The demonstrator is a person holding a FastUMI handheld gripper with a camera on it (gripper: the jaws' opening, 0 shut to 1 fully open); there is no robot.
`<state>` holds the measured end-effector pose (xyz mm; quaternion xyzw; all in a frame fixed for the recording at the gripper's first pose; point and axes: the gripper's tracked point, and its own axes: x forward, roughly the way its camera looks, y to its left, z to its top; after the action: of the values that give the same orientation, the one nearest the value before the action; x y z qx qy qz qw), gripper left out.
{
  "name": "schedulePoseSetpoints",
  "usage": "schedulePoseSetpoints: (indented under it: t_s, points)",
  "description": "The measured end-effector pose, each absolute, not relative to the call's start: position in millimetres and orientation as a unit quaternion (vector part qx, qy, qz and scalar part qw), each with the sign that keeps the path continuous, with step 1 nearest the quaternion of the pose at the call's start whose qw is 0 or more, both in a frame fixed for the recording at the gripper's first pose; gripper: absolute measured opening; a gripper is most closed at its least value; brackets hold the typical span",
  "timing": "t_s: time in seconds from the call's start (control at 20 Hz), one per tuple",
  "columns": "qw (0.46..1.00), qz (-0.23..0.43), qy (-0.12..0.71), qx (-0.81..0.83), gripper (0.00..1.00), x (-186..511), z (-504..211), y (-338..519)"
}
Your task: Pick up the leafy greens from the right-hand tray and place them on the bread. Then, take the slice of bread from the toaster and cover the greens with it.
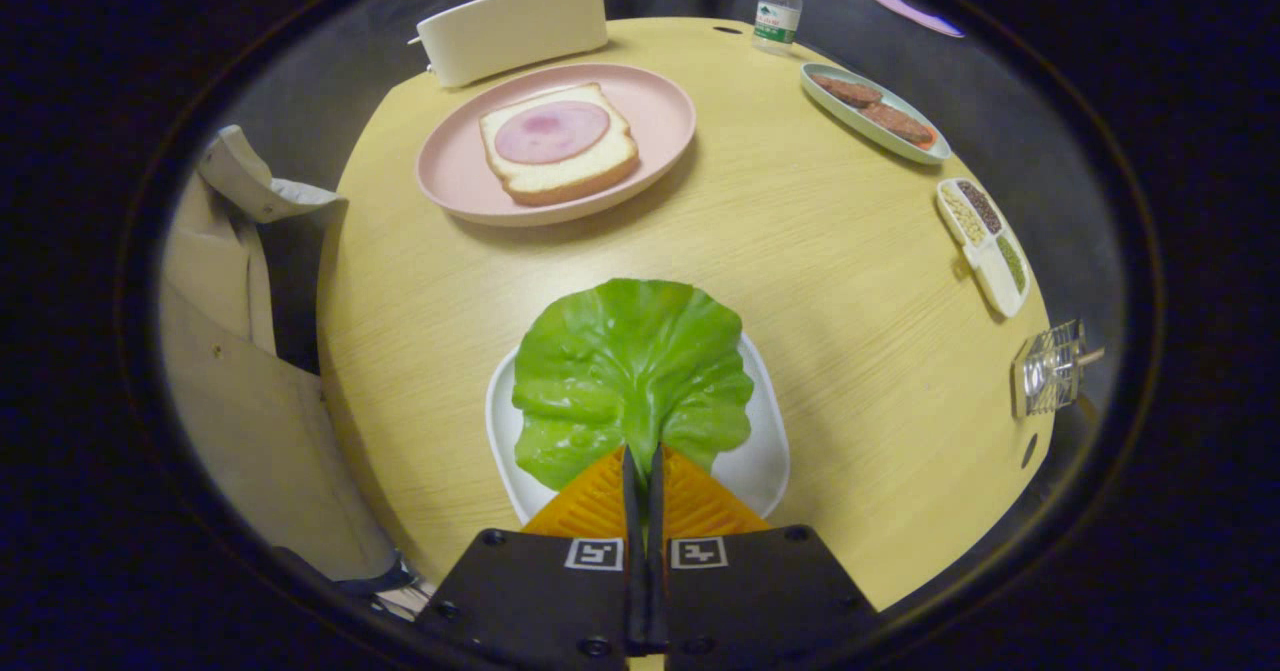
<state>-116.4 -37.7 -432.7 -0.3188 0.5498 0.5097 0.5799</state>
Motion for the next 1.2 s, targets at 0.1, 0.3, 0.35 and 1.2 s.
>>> schedulePoseSetpoints:
  t_s: [0.1, 0.3, 0.35, 1.2]
  points:
    - [0.587, 0.504, 0.55, -0.314, 0.03, -113, -426, -38]
    - [0.603, 0.495, 0.542, -0.314, 0.03, -110, -408, -36]
    - [0.606, 0.491, 0.539, -0.318, 0.03, -109, -404, -37]
    - [0.643, 0.476, 0.497, -0.336, 0.03, -109, -326, 35]
